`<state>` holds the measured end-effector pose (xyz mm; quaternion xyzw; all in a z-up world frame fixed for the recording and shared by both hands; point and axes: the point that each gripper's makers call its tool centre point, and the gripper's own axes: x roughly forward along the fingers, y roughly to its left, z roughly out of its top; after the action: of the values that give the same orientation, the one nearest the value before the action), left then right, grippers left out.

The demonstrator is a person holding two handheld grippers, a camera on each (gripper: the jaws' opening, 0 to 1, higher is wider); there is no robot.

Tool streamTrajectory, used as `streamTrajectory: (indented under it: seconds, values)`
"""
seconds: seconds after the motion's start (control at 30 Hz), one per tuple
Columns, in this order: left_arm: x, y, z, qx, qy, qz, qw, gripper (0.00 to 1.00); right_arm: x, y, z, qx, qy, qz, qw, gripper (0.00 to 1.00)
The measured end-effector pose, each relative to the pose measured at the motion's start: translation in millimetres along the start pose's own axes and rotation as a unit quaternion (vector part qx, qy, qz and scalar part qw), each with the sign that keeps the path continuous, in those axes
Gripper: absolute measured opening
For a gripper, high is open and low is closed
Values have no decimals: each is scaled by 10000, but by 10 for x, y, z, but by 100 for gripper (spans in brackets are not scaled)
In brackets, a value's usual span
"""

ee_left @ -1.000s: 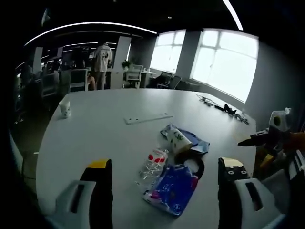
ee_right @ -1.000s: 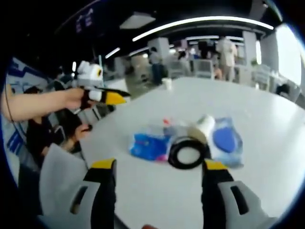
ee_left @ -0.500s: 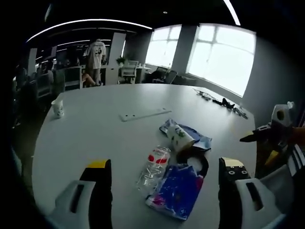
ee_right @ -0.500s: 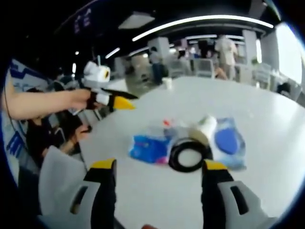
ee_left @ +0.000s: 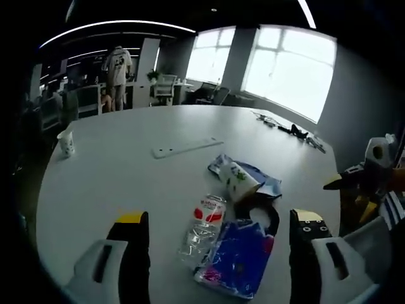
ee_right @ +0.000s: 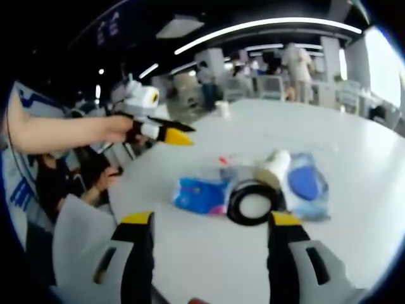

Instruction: Arrange the tabletop items into an orderly group along one side of the table until the central work area is clear of visible clutter.

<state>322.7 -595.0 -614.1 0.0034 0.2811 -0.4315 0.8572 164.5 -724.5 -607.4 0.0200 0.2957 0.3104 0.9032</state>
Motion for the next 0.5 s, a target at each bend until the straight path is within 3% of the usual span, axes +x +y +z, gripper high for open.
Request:
streamTrajectory:
  seconds: [0.5]
  values:
    - [205,22,-61,-152,131,-170,9997,90,62,34,-57,83,85,73,9999,70]
